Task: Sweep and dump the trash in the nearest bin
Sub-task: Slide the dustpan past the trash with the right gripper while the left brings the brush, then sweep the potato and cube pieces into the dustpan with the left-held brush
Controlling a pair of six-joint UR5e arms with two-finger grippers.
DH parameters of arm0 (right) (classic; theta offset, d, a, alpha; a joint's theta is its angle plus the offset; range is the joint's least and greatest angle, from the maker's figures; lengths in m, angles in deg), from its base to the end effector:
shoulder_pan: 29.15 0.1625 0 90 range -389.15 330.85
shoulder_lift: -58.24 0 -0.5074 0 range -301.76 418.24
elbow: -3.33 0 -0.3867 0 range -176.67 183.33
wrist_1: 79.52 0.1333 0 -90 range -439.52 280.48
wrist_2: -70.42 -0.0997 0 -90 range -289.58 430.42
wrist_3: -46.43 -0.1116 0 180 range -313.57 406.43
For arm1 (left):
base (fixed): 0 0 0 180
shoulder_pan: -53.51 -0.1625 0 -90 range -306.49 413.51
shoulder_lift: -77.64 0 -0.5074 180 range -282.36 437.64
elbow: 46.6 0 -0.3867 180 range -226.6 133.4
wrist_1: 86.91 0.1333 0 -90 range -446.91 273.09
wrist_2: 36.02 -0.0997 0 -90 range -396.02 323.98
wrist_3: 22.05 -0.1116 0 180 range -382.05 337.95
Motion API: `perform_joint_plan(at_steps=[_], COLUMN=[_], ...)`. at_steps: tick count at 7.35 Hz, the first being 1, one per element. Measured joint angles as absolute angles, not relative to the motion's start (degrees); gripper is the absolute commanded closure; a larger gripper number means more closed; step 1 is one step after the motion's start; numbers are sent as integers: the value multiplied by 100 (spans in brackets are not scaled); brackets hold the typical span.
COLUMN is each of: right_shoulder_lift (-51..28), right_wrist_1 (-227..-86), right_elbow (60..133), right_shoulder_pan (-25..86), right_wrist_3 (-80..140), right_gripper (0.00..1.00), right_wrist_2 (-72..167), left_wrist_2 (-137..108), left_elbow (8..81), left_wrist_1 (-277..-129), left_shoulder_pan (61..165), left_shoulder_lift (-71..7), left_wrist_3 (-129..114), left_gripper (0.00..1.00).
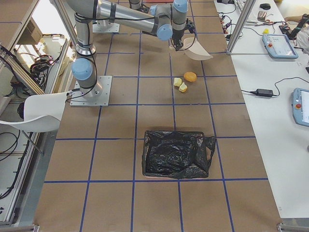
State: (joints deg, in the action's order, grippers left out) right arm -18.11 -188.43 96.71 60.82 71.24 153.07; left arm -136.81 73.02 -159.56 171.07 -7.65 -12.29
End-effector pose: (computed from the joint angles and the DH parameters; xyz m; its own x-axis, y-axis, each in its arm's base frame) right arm 0.1473 -0.5928 0.4350 -0.9005 -0.4227 -0.1023 -0.4157 0.9057 -0.0834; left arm -0.2817 -0.2968 0.3835 -0.9248 0.3205 -0.2052 0.3063 0.9468 0.0982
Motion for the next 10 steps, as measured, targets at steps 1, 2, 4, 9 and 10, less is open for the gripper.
perform_joint_plan(at_steps=[1,2,4,9,10], right_shoulder_lift=[-1852,-1855,-1749,-489,-252], right_wrist_1=[-18468,-18167,-17726,-17599,-17568], right_elbow=[9477,9302,8975,7809,7690], right_shoulder_pan=[5591,5124,4288,3004,2914], right_wrist_3=[8141,9059,10944,15332,15813], right_gripper=[100,100,100,100,100], right_wrist_2=[15313,15348,15546,16368,16606], left_wrist_2=[-13658,-13558,-13184,-12490,-12382], left_elbow=[7280,7250,6891,4731,4274], left_wrist_1=[-15739,-15490,-15148,-15087,-15087], left_shoulder_pan=[17100,17096,17094,17141,17203], left_shoulder_lift=[-823,-945,-1414,-3161,-3515], left_wrist_3=[-1171,-1028,-617,44,224], left_gripper=[97,97,97,97,97])
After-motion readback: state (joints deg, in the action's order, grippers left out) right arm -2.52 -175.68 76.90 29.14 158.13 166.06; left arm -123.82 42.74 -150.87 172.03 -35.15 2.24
